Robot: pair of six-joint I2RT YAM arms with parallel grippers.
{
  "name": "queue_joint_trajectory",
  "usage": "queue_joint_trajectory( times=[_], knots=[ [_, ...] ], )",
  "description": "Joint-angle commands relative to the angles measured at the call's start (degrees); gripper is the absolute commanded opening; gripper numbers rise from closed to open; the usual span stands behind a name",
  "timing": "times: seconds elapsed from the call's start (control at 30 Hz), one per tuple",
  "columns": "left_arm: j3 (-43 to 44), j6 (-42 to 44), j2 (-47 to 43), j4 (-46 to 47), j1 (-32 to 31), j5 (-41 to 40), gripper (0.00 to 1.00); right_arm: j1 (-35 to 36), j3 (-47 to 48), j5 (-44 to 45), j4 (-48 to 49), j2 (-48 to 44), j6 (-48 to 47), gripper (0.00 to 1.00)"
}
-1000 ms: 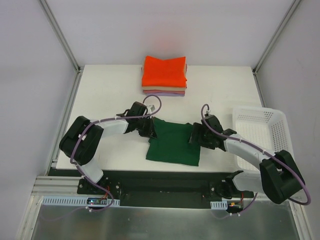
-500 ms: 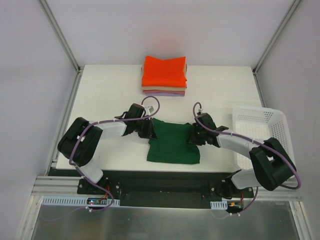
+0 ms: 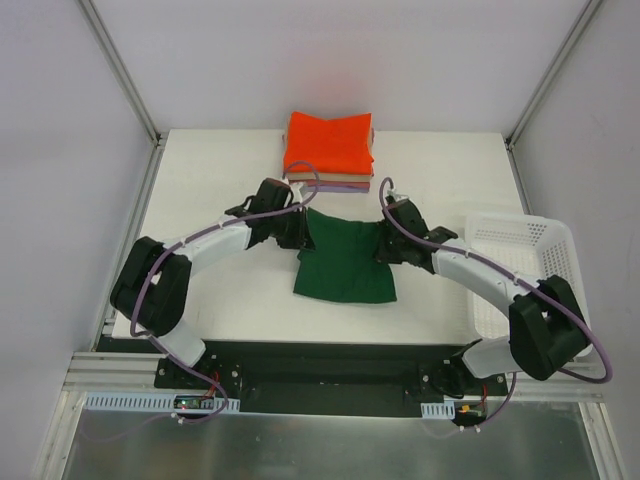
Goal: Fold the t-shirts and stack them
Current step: Put the neatly folded tshirt into the corner of the board with both arms
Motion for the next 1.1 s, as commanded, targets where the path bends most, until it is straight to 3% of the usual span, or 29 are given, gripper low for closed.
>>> queue_joint_trajectory(
  times=[0.0,0.3,0.6,1.07],
  knots=[
    [8.12,3.30,-3.19,-4.23,3.01,-1.02,0.00,-0.44,8.40,4.21,-2.58,-2.22,-5.17,0.00],
    [29.11,9.18,2.34,-11.09,8.90,0.74,0.00,-4.48,30.28,3.77,-4.07,6.64,-12.63,0.00],
    [51.97,13.31,14.02,-14.34,13.82,2.06,0.00,-7.91,51.03,1.31,-2.58,20.61,-19.85,0.00],
    [80.89,15.35,36.61,-14.70,18.13,1.71,0.00,-12.66,70.64,-4.05,2.34,40.22,-20.47,0.00]
  ],
)
